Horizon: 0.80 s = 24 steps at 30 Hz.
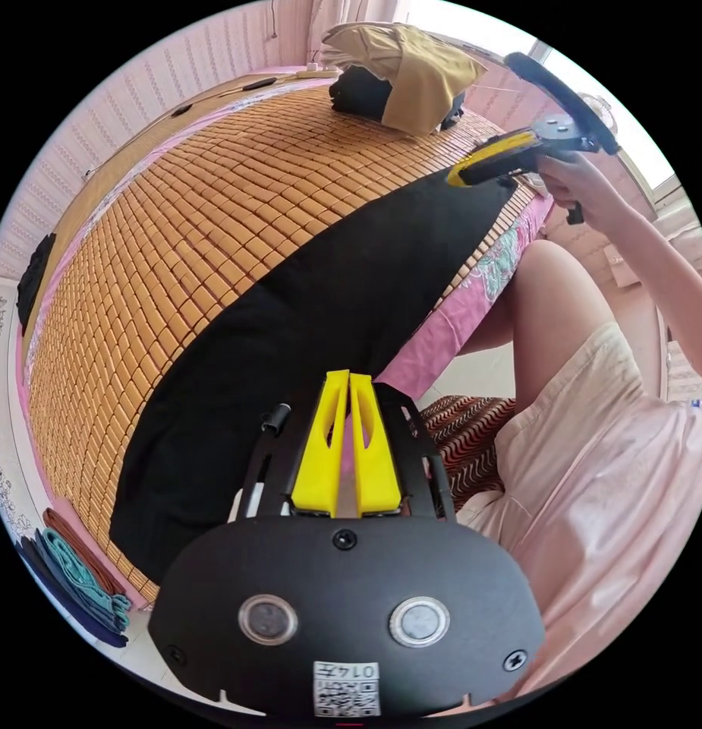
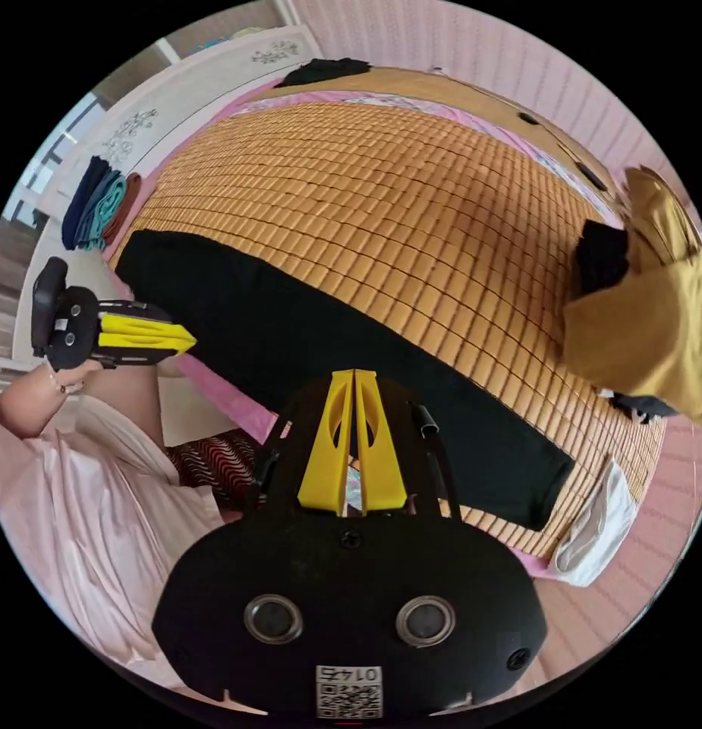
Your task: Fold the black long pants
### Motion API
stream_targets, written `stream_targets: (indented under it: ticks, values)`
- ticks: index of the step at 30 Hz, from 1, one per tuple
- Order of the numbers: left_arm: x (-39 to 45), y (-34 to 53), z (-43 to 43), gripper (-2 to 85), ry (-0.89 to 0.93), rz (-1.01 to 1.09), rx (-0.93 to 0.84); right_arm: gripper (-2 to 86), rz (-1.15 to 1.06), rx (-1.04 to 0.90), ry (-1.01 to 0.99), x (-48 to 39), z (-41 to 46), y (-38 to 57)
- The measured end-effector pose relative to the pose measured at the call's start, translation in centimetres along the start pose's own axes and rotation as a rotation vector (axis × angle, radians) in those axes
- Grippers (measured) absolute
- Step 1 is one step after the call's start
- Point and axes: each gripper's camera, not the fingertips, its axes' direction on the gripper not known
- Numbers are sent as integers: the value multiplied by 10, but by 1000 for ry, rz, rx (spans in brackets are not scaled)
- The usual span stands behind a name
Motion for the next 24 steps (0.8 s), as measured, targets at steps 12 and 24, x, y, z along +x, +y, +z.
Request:
stream_targets:
  ticks: [12, 24]
  values:
    - [18, -17, 37, -10, -76, 64, -91, -4, -479, -219, 125, -158, 99, -161]
    - [6, -13, 40, -10, -21, 40, -56, -6, -533, -367, 154, -163, 129, -209]
